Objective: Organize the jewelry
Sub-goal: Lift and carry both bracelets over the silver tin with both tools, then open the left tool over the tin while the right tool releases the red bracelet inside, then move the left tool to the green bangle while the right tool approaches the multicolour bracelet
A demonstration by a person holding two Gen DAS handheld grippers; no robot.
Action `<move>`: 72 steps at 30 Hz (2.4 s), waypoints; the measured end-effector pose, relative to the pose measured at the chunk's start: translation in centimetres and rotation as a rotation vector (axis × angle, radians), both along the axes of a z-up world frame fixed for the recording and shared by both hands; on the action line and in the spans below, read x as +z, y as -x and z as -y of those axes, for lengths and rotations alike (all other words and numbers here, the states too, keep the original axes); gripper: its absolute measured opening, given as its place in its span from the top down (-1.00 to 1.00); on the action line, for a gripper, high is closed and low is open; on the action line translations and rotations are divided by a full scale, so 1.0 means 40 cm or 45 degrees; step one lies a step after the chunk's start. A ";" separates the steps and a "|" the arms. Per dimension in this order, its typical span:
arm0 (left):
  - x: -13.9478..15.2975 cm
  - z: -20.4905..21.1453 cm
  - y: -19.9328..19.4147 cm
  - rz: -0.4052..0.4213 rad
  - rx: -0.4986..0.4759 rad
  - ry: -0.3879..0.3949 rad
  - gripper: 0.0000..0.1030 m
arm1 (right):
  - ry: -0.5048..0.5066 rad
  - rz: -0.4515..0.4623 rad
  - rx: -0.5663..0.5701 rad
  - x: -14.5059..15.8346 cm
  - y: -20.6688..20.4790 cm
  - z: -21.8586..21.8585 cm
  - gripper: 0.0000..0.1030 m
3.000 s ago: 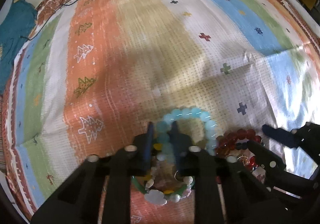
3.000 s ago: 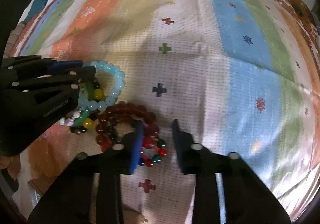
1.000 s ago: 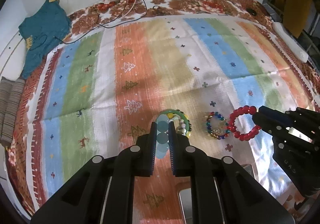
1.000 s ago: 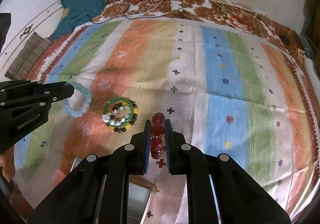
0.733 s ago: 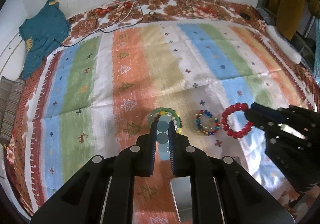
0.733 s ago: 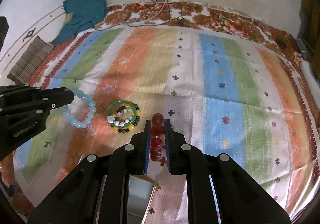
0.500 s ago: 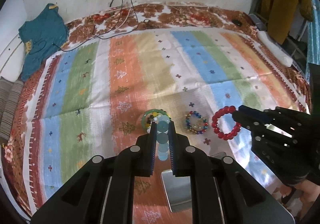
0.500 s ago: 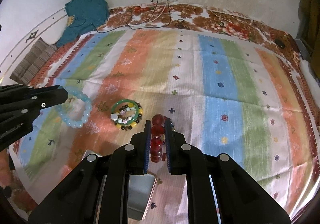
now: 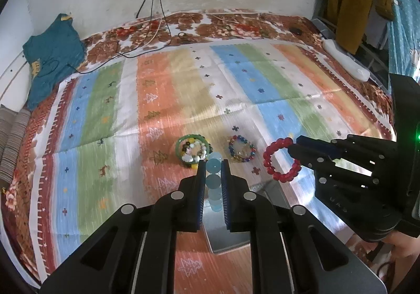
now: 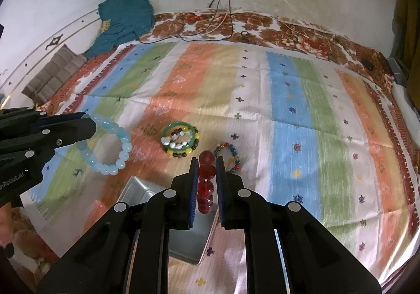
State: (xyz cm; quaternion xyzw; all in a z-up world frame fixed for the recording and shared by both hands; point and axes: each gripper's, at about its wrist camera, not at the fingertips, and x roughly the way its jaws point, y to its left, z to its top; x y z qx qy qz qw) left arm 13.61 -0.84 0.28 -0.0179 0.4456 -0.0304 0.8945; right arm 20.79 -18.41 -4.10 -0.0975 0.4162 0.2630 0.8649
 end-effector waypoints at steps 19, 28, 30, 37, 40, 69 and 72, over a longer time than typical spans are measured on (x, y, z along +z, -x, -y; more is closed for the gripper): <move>-0.024 0.028 0.075 -0.024 -0.022 -0.001 0.77 | 0.003 -0.033 0.033 -0.021 0.090 0.006 0.73; -0.035 -0.036 0.059 -0.053 0.117 -0.022 0.40 | 0.019 -0.051 -0.085 -0.026 0.047 0.044 0.36; -0.040 -0.049 0.051 -0.065 0.132 -0.007 0.33 | 0.017 -0.068 -0.100 -0.030 0.034 0.048 0.32; -0.086 -0.085 -0.006 -0.153 0.182 0.018 0.17 | 0.044 -0.100 -0.116 -0.047 -0.006 0.034 0.08; -0.104 -0.099 -0.030 -0.183 0.202 0.031 0.16 | 0.063 -0.115 -0.119 -0.057 -0.022 0.026 0.02; -0.258 -0.107 -0.241 -0.389 0.218 -0.008 0.04 | 0.180 -0.240 -0.157 -0.172 -0.204 -0.031 -0.23; -0.270 -0.110 -0.255 -0.402 0.225 -0.004 0.04 | 0.198 -0.255 -0.162 -0.187 -0.217 -0.034 -0.23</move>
